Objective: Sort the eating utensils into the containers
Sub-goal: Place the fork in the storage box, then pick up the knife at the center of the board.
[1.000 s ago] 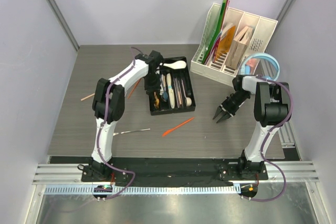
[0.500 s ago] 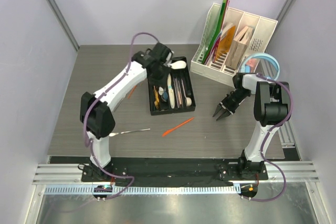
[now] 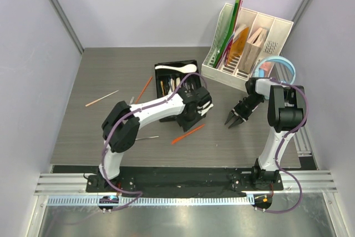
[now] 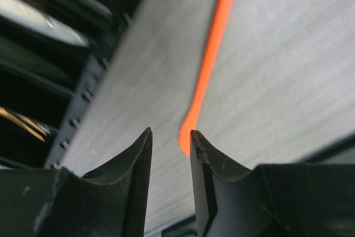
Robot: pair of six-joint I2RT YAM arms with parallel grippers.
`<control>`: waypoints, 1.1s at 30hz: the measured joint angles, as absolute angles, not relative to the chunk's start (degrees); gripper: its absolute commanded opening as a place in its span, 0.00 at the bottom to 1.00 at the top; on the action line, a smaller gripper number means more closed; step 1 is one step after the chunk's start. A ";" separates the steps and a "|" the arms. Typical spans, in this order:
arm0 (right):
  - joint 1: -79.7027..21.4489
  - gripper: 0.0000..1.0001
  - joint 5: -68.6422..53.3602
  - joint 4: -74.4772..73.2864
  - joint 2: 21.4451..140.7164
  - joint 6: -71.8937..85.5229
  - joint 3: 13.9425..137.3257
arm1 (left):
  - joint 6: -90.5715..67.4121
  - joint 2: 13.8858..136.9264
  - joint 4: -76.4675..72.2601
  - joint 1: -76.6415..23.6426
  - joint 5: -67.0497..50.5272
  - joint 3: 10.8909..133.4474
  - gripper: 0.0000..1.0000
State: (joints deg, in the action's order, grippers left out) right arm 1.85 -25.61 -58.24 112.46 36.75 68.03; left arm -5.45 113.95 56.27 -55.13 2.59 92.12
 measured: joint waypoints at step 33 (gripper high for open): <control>1.85 0.31 -25.63 -59.46 113.65 36.25 69.87 | -4.45 122.34 55.07 -54.35 -4.27 98.48 0.35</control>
